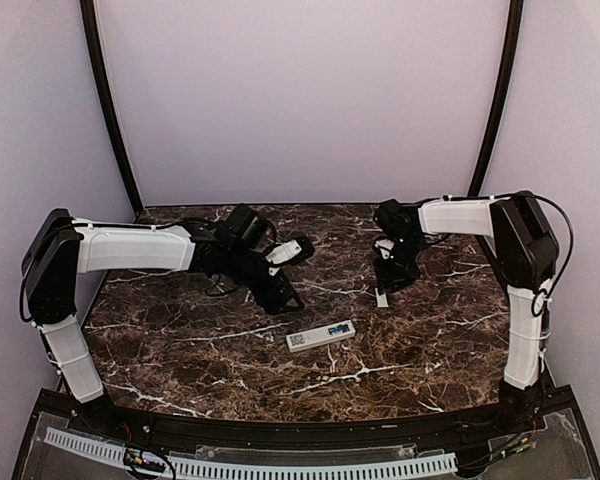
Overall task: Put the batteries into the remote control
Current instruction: Move the right arm with the battery cover to the center of the board.
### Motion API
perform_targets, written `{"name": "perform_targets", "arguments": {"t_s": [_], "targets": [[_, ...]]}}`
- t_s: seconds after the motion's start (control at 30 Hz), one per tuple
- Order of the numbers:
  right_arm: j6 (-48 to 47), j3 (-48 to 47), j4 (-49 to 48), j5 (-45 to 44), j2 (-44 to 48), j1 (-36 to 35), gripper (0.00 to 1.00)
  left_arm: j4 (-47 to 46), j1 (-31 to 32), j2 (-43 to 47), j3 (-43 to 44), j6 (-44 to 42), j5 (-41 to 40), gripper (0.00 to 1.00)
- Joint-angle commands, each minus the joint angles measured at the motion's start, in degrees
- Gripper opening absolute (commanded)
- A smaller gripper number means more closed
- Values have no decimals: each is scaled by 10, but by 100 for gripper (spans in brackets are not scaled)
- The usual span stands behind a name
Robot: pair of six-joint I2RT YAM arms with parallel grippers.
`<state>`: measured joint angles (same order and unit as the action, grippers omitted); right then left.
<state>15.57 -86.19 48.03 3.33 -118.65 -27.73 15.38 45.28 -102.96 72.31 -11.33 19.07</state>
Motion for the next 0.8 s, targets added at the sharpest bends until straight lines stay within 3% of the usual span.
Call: {"name": "perform_targets", "arguments": {"t_s": [0.0, 0.27, 0.37, 0.5, 0.77], "targets": [[22, 37, -22, 20, -15, -28, 32, 9, 1, 11, 4, -4, -1, 80], [33, 66, -11, 11, -25, -83, 31, 7, 2, 7, -7, -20, 12, 80], [43, 86, -9, 11, -19, -93, 30, -7, 29, 1, -35, -79, 16, 81], [53, 113, -9, 19, 2, -108, 28, -23, 77, -7, -84, -144, -22, 82], [59, 148, -7, 34, 33, -139, 27, -65, 84, -42, -85, -151, -87, 81]]}}
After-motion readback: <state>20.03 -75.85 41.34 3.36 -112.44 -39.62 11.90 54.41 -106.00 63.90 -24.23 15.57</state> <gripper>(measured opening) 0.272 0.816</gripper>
